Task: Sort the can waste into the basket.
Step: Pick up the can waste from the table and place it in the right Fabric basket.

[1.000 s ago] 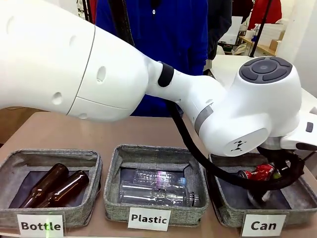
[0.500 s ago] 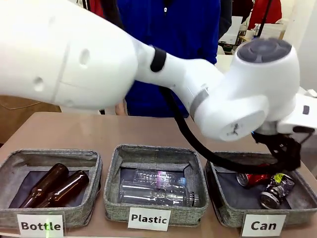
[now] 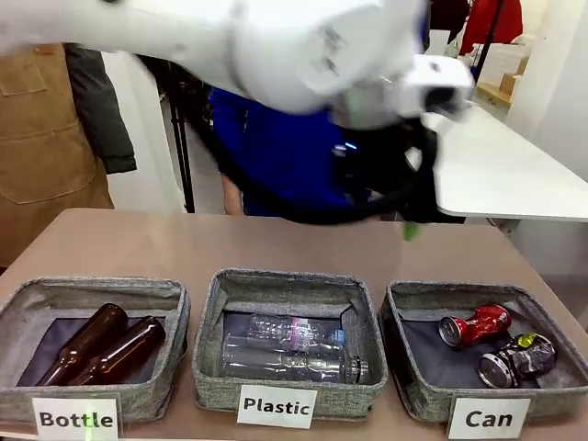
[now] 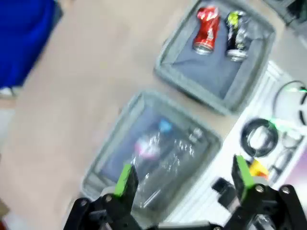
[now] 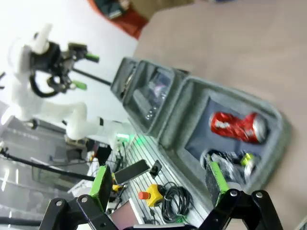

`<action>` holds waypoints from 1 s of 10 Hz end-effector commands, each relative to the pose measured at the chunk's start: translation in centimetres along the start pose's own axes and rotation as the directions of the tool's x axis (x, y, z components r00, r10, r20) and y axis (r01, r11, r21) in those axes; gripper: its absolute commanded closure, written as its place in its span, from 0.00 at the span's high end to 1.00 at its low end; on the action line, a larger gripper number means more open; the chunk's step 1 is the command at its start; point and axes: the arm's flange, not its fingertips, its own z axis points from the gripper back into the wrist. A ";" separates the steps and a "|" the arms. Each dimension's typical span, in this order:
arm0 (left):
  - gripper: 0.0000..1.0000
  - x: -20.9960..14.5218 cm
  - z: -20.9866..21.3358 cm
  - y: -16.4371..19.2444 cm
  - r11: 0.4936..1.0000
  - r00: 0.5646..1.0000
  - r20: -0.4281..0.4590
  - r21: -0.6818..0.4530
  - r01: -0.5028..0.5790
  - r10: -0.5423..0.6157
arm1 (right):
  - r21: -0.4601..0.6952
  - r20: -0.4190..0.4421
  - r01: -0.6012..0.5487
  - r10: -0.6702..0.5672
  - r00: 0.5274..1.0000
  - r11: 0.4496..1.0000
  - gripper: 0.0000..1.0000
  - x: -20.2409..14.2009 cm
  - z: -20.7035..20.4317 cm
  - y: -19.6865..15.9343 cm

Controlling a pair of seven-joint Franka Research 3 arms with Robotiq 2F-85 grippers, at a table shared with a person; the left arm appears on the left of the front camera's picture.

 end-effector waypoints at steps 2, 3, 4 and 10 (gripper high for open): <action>1.00 -12.6 7.2 12.4 0.948 0.965 0.047 -0.206 -0.244 0.258 | 0.073 -0.093 -0.017 0.024 0.995 0.997 1.00 6.0 -7.7 2.1; 1.00 -16.2 8.3 17.2 0.906 0.943 0.081 -0.316 -0.283 0.323 | 0.096 -0.098 -0.018 0.027 0.995 0.995 1.00 7.9 -10.2 2.0; 1.00 -20.9 9.7 21.0 0.844 0.883 0.136 -0.389 -0.369 0.449 | 0.134 -0.130 0.000 0.017 0.991 0.991 1.00 8.7 -13.2 2.6; 1.00 -38.8 7.0 35.8 0.419 0.631 0.146 -0.854 -0.308 0.762 | 0.149 0.012 0.443 -0.449 0.893 0.884 1.00 10.0 -14.4 2.3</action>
